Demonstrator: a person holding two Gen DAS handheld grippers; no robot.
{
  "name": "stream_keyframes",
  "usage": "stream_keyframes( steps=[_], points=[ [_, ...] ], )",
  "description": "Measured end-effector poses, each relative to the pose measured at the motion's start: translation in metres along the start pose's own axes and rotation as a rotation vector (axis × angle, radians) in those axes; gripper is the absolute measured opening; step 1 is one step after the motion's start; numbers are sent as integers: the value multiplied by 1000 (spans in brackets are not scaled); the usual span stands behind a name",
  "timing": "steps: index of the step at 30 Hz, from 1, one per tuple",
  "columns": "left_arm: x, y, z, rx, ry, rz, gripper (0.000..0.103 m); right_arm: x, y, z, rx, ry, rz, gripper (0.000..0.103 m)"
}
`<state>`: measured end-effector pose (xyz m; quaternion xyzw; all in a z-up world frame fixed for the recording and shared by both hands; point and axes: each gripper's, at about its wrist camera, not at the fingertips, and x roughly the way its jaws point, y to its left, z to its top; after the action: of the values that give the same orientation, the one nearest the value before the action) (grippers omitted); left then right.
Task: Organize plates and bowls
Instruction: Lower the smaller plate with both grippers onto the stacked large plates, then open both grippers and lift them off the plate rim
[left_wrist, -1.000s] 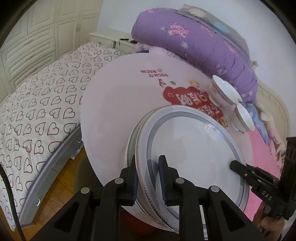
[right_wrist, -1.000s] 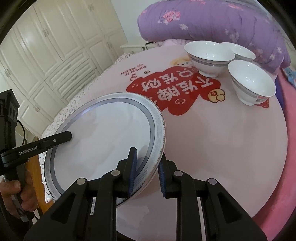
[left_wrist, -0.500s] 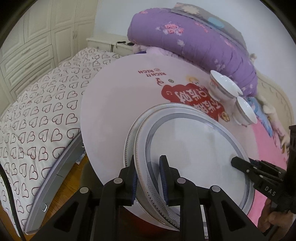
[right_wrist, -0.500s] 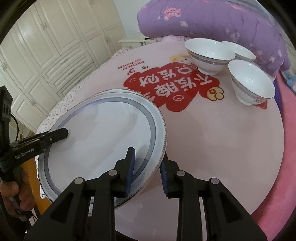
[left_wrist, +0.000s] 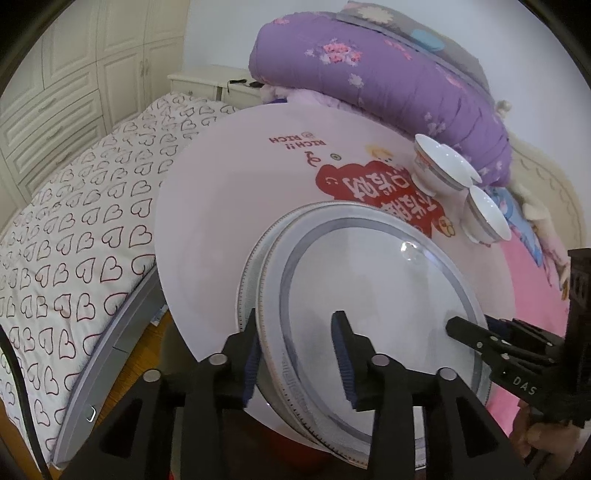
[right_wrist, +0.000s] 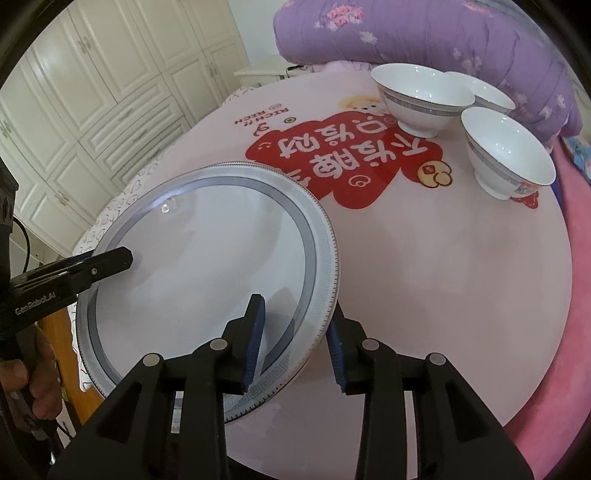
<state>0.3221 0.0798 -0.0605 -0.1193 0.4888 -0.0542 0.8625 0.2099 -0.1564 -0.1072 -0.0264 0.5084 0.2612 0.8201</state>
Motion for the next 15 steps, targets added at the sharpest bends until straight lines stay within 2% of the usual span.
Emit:
stream_keyframes(
  steps=[1, 3, 4, 5, 9, 10, 12, 13, 14, 15],
  points=[
    [-2, -1, 0, 0, -5, 6, 42, 0, 0, 0, -1, -2, -2, 34],
    [-9, -2, 0, 4, -36, 40, 69, -2, 1, 2, -4, -12, -5, 34],
    [-14, -3, 0, 8, -59, 52, 74, -3, 1, 3, -2, -16, -3, 34],
    [-17, -3, 1, 12, -76, 55, 78, -3, 1, 4, 0, -22, -4, 36],
    [-18, -3, -1, 10, -80, 61, 78, -5, 4, 9, -6, -31, -2, 38],
    [-16, -2, -1, 7, -74, 62, 78, -5, 5, 9, -5, -33, 1, 43],
    [-14, -1, -2, 1, -64, 61, 78, -6, 3, 10, 8, -43, 8, 62],
    [-13, 0, -2, -4, -58, 57, 79, -8, 2, 11, 15, -50, 11, 84],
    [-11, 1, -1, -11, -48, 47, 79, -10, 0, 11, 28, -65, 18, 100],
    [-10, 2, 0, -20, -40, 35, 82, -13, -2, 12, 35, -77, 20, 103]
  ],
)
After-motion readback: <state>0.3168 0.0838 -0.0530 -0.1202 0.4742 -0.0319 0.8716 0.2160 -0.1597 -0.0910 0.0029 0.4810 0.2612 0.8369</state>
